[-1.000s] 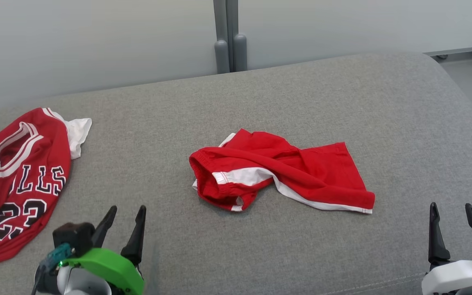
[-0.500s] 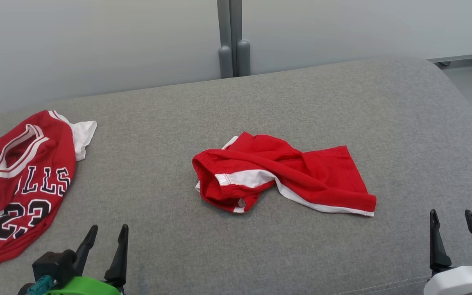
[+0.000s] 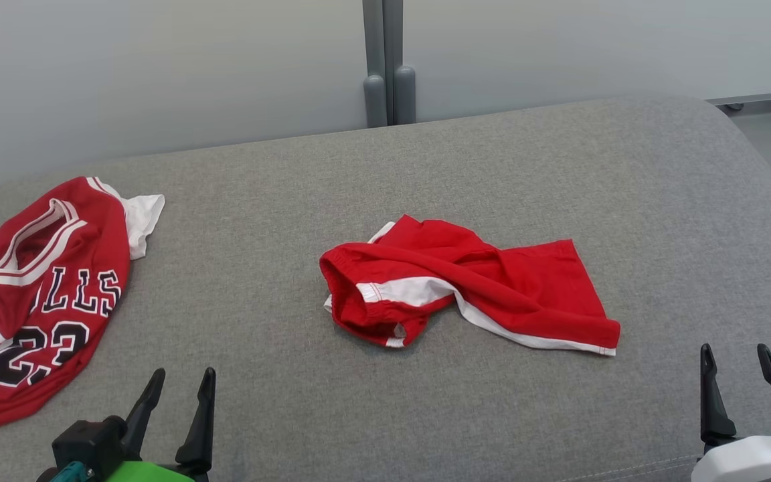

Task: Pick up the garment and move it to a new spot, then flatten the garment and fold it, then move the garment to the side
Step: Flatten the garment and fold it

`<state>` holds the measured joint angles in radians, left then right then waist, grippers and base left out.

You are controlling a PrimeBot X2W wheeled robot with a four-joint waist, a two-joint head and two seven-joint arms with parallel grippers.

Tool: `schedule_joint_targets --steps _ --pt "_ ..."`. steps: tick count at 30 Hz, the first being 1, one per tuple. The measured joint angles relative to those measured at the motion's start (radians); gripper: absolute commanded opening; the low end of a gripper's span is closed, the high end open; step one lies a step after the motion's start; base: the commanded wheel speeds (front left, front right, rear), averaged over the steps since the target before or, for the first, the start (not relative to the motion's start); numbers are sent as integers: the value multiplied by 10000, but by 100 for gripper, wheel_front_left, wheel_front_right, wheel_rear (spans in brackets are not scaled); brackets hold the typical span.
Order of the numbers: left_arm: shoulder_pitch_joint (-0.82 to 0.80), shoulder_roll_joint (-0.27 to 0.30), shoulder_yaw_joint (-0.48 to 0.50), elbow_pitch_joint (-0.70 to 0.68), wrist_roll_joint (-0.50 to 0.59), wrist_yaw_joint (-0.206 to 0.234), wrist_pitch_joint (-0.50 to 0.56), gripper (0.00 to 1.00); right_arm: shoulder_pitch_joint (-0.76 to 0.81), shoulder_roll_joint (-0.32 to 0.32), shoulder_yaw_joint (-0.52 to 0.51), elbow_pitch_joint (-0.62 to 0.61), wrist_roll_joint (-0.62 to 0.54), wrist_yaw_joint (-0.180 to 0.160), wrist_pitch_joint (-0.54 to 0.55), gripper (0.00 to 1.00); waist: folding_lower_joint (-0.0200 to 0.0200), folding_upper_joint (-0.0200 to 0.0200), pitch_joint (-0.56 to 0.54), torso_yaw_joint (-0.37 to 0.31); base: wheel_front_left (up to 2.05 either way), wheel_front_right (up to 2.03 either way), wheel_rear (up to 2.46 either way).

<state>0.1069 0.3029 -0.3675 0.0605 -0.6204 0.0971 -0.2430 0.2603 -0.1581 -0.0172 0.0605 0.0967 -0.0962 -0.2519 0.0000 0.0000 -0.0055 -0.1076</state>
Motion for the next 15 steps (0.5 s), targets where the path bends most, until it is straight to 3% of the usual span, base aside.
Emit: schedule_joint_targets --steps 15 --pt "174 -15 84 -424 105 0 -44 100 -1 8 33 31 0 75 0 100 0 0 56 11 0 0 0"
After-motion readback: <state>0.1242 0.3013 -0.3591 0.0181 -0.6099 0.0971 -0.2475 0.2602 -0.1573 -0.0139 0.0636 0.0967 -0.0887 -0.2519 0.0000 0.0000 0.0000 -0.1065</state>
